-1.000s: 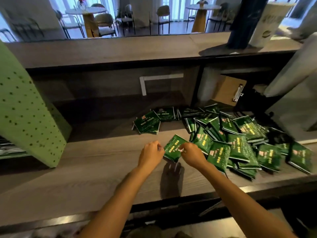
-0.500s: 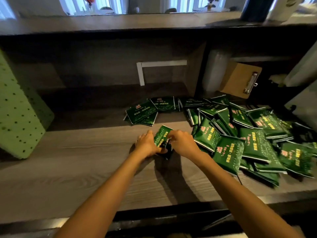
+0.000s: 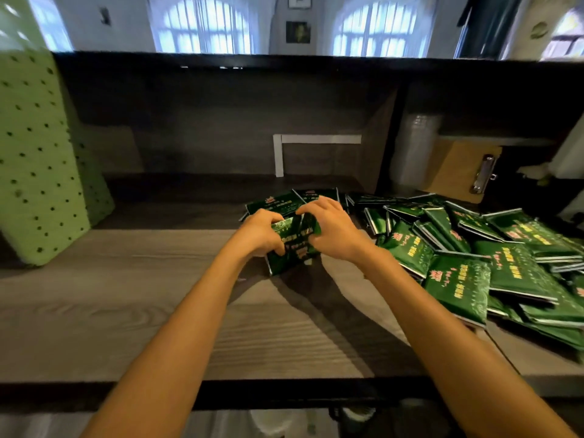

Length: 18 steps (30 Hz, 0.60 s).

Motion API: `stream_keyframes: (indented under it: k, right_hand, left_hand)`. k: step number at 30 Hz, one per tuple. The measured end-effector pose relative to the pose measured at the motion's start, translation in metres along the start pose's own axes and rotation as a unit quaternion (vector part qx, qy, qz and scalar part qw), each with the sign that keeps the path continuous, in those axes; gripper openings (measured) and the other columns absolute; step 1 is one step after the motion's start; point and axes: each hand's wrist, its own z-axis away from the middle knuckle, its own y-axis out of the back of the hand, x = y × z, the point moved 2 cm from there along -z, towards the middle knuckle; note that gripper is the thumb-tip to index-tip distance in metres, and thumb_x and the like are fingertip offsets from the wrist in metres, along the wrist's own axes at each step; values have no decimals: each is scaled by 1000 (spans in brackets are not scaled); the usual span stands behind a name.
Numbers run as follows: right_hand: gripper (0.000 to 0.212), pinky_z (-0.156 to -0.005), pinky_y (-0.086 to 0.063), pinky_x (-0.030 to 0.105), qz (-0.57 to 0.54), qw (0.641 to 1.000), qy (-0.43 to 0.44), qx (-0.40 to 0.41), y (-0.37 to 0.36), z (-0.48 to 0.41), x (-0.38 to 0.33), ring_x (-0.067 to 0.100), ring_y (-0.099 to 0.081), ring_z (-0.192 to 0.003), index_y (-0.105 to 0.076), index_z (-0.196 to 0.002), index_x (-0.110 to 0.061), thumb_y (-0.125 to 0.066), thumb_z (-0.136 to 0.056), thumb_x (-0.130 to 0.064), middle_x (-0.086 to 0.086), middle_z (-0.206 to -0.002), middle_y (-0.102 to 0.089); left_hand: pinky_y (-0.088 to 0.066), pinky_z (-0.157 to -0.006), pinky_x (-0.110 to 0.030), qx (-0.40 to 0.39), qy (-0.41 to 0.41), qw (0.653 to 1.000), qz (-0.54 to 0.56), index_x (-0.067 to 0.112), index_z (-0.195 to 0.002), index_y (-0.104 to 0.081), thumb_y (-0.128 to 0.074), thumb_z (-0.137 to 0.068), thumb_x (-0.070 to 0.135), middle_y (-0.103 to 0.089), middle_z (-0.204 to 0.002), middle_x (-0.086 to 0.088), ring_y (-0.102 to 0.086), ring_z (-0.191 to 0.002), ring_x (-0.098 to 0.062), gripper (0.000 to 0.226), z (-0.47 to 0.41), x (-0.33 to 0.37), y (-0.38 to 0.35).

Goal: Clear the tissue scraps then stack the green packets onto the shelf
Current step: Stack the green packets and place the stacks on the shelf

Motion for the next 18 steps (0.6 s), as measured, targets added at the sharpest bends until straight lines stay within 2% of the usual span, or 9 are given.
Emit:
stream_keyframes:
  k: [2,4,6,7,9,10,13,16,18]
  right_hand:
    - [48,-111,-24,43,2,1000,-7,6,1,1,-3,26,-31,-134,-45,-126,-14,-64,-82,-13,6,-133,-46]
    - [44,-100,-36,40,-8,1000,-22,-2,4,0,-7,29,-47,-120,-44,-121,-11,-65,-83,-17,10,-123,-54]
    - [42,-83,-41,33,-21,998,-49,-22,8,-5,-12,29,-53,-109,-47,-121,-9,-65,-85,-21,11,-117,-58]
    - [39,-80,-43,32,-45,996,-66,-40,9,-9,-12,28,-56,-106,-52,-117,-6,-66,-85,-22,10,-114,-60]
    - [33,-81,-48,35,-134,983,-107,-68,6,-14,-8,33,-59,-104,-61,-106,2,-69,-83,-20,14,-107,-64]
    - [33,-85,-47,37,-179,972,-135,-66,4,-15,-5,35,-58,-107,-61,-107,4,-69,-83,-18,16,-107,-63]
    - [50,-96,-43,40,-290,927,-239,-4,-4,-13,10,31,-51,-119,-47,-130,3,-64,-87,-16,17,-130,-53]
    - [47,-93,-39,37,-393,868,-300,51,-8,-11,23,30,-47,-123,-44,-132,2,-58,-90,-12,16,-132,-50]
    - [46,-94,-37,37,-413,853,-311,72,-8,-11,28,30,-44,-126,-41,-134,2,-56,-92,-9,11,-129,-49]
  left_hand:
    - [-45,-85,-30,0,-7,1000,21,11,-126,-57,-77,-70,4,-57,-126,-8,-54,-114,-25,59,3,-1,6]
    - [-47,-84,-32,54,-15,994,99,9,-117,-61,-75,-70,-2,-60,-113,-9,-56,-106,-23,51,2,-2,12]
    - [-50,-84,-34,115,-5,964,241,7,-114,-56,-73,-69,-9,-59,-103,-9,-56,-100,-21,50,-2,-4,15]
    - [-50,-86,-35,131,4,946,296,7,-115,-53,-72,-71,-10,-58,-97,-6,-56,-100,-21,51,-5,-5,15]
    - [-51,-90,-38,158,17,932,324,9,-115,-50,-67,-77,-8,-58,-87,-1,-58,-99,-21,46,-15,-12,13]
    - [-50,-91,-39,180,20,930,319,12,-113,-49,-64,-80,-6,-59,-89,-1,-59,-101,-21,40,-21,-16,12]
    - [-49,-93,-41,229,30,945,232,14,-115,-50,-50,-86,-6,-57,-112,-8,-54,-109,-25,35,-34,-27,10]
    - [-37,-103,-38,180,9,981,66,8,-139,-36,-46,-90,0,-40,-140,-13,-39,-129,-29,50,-47,-30,-2]
    - [-23,-113,-41,117,-14,993,-7,9,-148,-19,-43,-95,9,-18,-154,-12,-14,-143,-28,58,-53,-29,-14]
